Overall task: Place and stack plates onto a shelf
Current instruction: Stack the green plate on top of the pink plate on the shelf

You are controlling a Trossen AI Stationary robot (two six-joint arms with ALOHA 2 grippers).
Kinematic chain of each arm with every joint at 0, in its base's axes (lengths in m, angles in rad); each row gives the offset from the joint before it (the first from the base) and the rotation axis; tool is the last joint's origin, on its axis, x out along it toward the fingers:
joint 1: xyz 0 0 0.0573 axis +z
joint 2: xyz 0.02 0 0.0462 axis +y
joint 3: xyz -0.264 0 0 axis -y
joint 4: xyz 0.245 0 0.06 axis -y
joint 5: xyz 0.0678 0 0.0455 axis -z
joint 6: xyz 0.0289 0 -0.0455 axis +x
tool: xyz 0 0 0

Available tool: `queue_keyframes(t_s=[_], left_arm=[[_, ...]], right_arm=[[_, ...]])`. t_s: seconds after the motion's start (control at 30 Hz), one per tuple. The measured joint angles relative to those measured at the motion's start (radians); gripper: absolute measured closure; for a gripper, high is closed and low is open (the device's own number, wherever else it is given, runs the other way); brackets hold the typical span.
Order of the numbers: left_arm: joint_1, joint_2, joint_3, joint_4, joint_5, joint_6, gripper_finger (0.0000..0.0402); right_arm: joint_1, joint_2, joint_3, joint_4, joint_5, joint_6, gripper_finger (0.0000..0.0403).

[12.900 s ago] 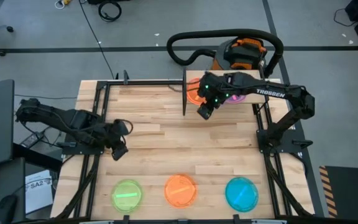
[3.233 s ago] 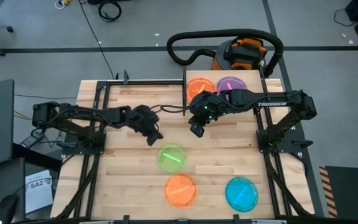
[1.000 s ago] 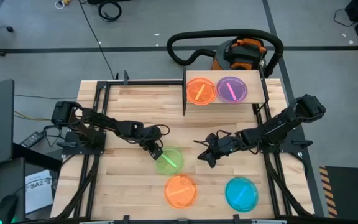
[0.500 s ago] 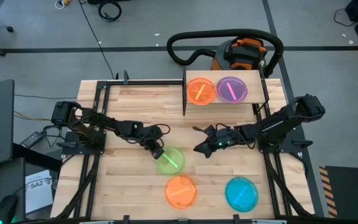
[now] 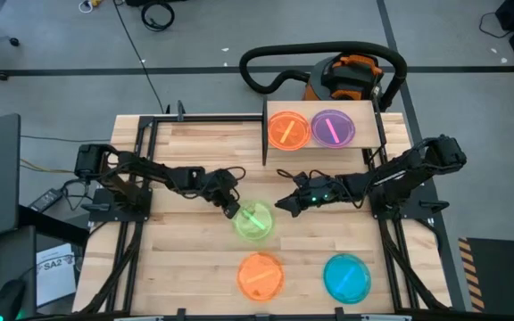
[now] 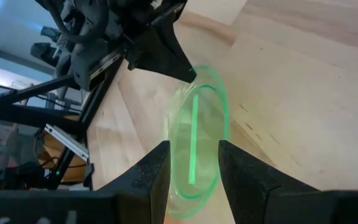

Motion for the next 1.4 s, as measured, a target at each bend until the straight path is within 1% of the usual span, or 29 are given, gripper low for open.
queue_keyframes(t_s=[0.13, 0.4, 0.57, 0.73, 0.93, 1.3, 1.4], left_arm=[[0.027, 0.0, 0.0, 0.053, 0.007, 0.001, 0.0399], [0.059, 0.0, 0.0, 0.134, 0.069, 0.0, 0.0399], [0.063, -0.001, 0.0, 0.135, 0.105, 0.0, 0.0399], [0.062, -0.001, 0.0, 0.141, 0.106, -0.005, 0.0399], [0.062, -0.001, 0.0, 0.165, 0.107, -0.026, 0.0397], [0.062, -0.001, 0.0, 0.17, 0.106, -0.027, 0.0394], [0.062, -0.001, 0.0, 0.172, 0.106, -0.027, 0.0394]], right_arm=[[-0.007, 0.0, 0.0, 0.0, 0.0, 0.0, 0.0261], [-0.007, 0.0, 0.0, -0.002, 0.0, 0.0, 0.0261], [-0.007, 0.0, 0.0, -0.003, 0.0, -0.003, 0.0261], [-0.007, 0.0, 0.0, -0.008, -0.001, -0.008, 0.0265], [-0.007, 0.0, 0.0, -0.008, -0.003, -0.008, 0.0288], [-0.007, 0.0, 0.0, -0.015, -0.003, -0.007, 0.0347], [-0.007, 0.001, 0.0, -0.02, -0.003, -0.007, 0.0357]])
